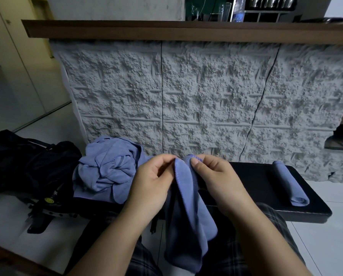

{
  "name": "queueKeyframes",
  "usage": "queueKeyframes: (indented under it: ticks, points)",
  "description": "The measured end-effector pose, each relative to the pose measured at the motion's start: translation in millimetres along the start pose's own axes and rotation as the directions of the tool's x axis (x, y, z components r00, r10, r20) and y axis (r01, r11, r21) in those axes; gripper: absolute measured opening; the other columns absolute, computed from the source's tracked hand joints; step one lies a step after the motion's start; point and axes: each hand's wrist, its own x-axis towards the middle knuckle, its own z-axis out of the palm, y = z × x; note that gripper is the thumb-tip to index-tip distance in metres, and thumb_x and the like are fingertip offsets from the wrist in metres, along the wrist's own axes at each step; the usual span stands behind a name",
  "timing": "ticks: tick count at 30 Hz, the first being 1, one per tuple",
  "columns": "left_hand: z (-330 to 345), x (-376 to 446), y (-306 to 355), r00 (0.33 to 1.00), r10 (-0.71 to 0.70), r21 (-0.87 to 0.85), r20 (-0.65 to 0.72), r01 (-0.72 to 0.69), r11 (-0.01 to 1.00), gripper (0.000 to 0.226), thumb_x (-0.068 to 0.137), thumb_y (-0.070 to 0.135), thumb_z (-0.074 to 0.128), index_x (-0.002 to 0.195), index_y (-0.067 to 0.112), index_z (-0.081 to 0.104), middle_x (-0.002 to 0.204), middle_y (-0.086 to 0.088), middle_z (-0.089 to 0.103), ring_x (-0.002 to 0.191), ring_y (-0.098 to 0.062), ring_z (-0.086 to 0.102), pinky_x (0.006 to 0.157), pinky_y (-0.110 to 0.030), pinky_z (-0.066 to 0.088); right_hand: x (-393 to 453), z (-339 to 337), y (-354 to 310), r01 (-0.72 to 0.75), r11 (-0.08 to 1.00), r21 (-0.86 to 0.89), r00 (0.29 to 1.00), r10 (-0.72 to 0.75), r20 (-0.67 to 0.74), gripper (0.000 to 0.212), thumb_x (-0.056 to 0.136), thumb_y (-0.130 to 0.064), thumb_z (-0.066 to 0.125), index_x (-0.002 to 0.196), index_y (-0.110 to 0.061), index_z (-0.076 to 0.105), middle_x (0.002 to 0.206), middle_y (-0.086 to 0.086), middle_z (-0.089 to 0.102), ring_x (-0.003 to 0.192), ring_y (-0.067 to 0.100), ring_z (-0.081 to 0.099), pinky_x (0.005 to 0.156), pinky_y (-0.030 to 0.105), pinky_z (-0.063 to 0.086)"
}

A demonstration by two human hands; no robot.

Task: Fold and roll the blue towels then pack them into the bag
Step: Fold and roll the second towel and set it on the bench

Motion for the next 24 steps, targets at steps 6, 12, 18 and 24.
queueKeyframes:
  ticks: [6, 12, 18, 24]
  points:
    - [-1, 0, 2, 0.998, -0.067, 0.008, 0.011, 0.067, 0.998, 0.026, 0.092, 0.014, 0.052, 0.074, 0.030, 0.061, 0.059, 0.005, 0.054, 0.055, -0.006, 0.046, 0.053, -0.025, 0.039, 1, 2, -3, 0.040, 0.998, -0.038, 0.999, -0.039, 0.036, 0.023, 0.096, -0.025, 0.050, 0.090, -0.009, 0.066, 0.086, 0.019, 0.069, 0.076, 0.019, 0.056, 0.077, 0.042, 0.048]
    - [1, 0, 2, 0.998, 0.014, 0.055, 0.058, -0.018, 0.998, 0.014, 0.090, 0.023, 0.058, 0.077, 0.024, 0.060, 0.065, 0.004, 0.060, 0.064, -0.007, 0.053, 0.066, -0.031, 0.044, -1, 0, -12, 0.082, 0.996, -0.027, 0.995, -0.081, 0.059, 0.025, 0.096, -0.017, 0.052, 0.087, 0.000, 0.067, 0.083, 0.025, 0.069, 0.072, 0.021, 0.057, 0.070, 0.037, 0.047]
    - [-1, 1, -1, 0.997, 0.069, 0.139, 0.042, -0.074, 0.988, 0.024, 0.074, 0.054, 0.054, 0.080, 0.030, 0.059, 0.071, 0.004, 0.063, 0.068, -0.010, 0.058, 0.071, -0.043, 0.050, -5, -1, -19, 0.077, 0.996, -0.039, 0.990, -0.072, 0.121, 0.023, 0.096, -0.014, 0.052, 0.085, -0.006, 0.070, 0.070, 0.011, 0.065, 0.063, 0.011, 0.054, 0.054, 0.018, 0.045]
    - [-1, 0, -4, 0.992, 0.125, 0.211, -0.024, -0.117, 0.970, 0.033, 0.072, 0.060, 0.051, 0.078, 0.028, 0.055, 0.069, 0.004, 0.060, 0.065, -0.014, 0.056, 0.066, -0.045, 0.049, -12, 2, -30, 0.164, 0.974, -0.156, 0.969, -0.130, 0.210, 0.026, 0.096, -0.014, 0.053, 0.083, -0.022, 0.074, 0.069, -0.008, 0.067, 0.061, -0.002, 0.053, 0.059, 0.015, 0.045]
